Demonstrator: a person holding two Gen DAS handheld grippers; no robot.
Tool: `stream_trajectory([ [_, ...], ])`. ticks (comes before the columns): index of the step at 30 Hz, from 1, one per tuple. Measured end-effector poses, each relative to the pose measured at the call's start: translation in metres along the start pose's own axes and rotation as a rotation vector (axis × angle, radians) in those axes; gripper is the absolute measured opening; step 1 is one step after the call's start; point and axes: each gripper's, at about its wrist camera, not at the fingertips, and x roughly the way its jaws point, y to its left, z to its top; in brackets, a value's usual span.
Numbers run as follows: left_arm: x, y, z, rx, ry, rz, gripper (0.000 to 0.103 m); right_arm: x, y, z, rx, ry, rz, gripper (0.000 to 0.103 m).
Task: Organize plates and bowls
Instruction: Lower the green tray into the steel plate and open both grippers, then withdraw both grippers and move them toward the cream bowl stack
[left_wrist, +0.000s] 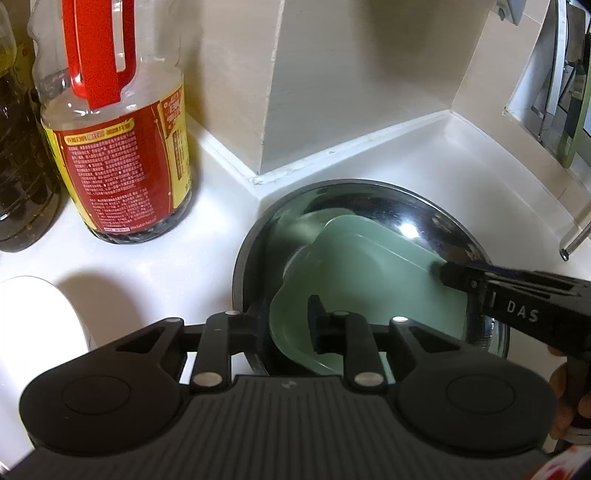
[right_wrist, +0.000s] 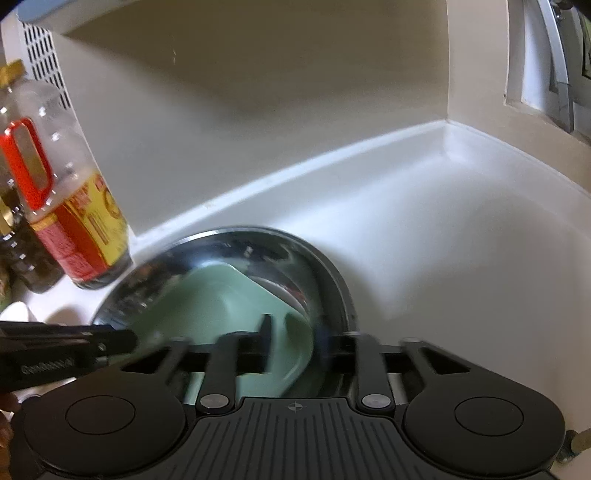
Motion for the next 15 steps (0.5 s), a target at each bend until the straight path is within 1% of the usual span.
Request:
stream_trajectory([
  [2, -0.002, -0.001, -0.001, 0.007, -0.009, 0.002, 0.021, -0.006, 0.0, 0.001, 0.003, -0.022, 0.009, 0.046],
  [5, -0.011, -0.003, -0.002, 0.008, -0.02, -0.011, 0.021, -0.015, -0.001, 0.001, -0.001, -0.044, 0.014, 0.047],
  [7, -0.019, -0.006, -0.003, 0.022, -0.04, -0.01, 0.022, -0.023, -0.003, 0.0, 0.004, -0.049, 0.023, 0.047],
  [10, -0.033, -0.011, -0.005, 0.039, -0.063, -0.013, 0.026, -0.038, -0.006, -0.003, 0.011, -0.063, 0.032, 0.049],
  [15, -0.06, -0.024, -0.015, 0.073, -0.091, -0.026, 0.026, -0.065, -0.013, -0.012, 0.036, -0.076, 0.045, 0.056],
])
